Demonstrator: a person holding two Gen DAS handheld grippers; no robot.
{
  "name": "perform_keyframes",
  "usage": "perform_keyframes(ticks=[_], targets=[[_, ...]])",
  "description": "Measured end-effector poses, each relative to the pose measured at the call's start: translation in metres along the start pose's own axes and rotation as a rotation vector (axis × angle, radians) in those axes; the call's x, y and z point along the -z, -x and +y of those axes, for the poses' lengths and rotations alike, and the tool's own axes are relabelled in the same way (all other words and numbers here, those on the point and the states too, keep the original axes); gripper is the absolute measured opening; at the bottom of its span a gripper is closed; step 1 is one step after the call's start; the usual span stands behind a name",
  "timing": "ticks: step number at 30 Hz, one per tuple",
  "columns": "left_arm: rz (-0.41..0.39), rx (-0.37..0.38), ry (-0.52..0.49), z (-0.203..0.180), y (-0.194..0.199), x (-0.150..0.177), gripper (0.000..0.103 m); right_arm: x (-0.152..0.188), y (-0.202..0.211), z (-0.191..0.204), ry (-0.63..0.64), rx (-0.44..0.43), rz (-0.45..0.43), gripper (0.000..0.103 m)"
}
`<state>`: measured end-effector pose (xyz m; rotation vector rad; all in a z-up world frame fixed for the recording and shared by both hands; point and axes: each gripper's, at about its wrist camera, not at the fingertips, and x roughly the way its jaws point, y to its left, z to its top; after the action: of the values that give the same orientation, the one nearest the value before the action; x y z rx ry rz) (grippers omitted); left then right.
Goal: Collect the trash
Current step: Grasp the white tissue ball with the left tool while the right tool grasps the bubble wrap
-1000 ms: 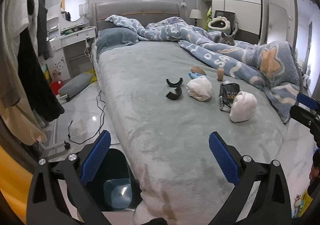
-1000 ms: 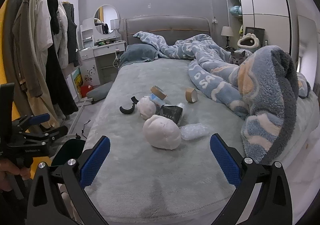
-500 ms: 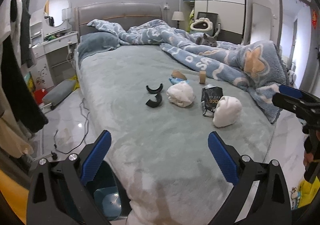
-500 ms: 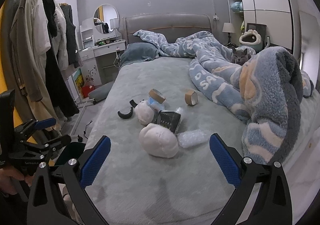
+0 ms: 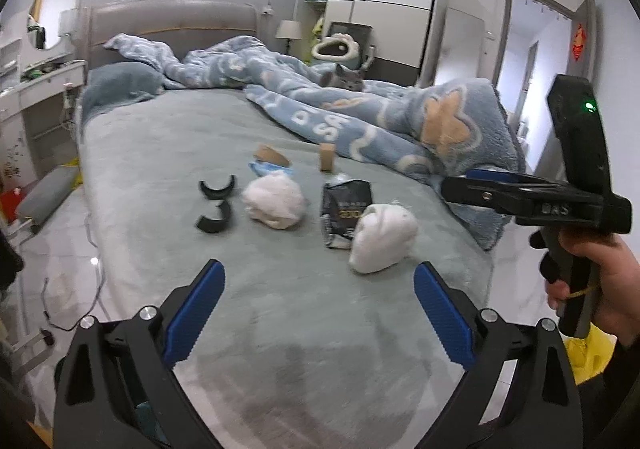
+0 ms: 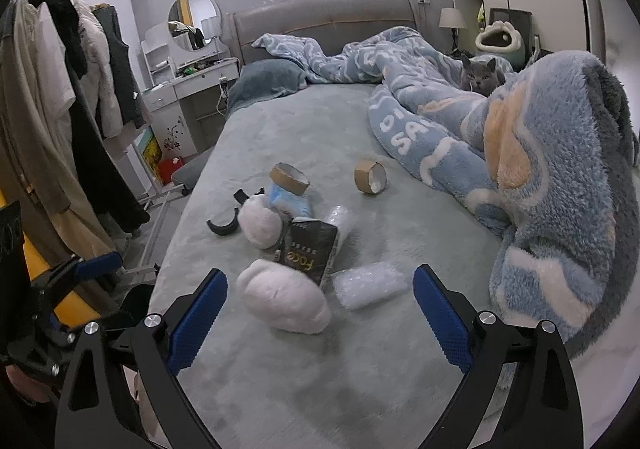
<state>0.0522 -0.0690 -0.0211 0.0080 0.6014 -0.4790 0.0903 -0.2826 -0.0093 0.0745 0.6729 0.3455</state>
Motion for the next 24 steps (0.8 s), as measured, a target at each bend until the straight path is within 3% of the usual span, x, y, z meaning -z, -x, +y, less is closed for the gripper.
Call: perform_keyframes(ticks=[4, 14, 21, 24], targets=[[0.017, 0.040, -0.005, -0.004, -0.016, -0.002, 0.087, -0.004, -0.012, -0.006, -0.001, -0.011, 0.039, 0.095], [0.061, 0.170, 0.015, -0.015, -0.060, -0.009, 0.081, -0.016, -0.040, -0.025, -0.035, -0.095, 0.106, 0.095], [0.093, 0.247, 0.027, -0.019, -0.086, -0.011, 0.068, -0.024, -0.058, -0.037, -0.049, -0.115, 0.145, 0.095], [0.101, 0.273, 0.058, -0.017, -0.095, -0.012, 0.055, -0.026, -0.065, -0.039, -0.051, -0.124, 0.164, 0.095]])
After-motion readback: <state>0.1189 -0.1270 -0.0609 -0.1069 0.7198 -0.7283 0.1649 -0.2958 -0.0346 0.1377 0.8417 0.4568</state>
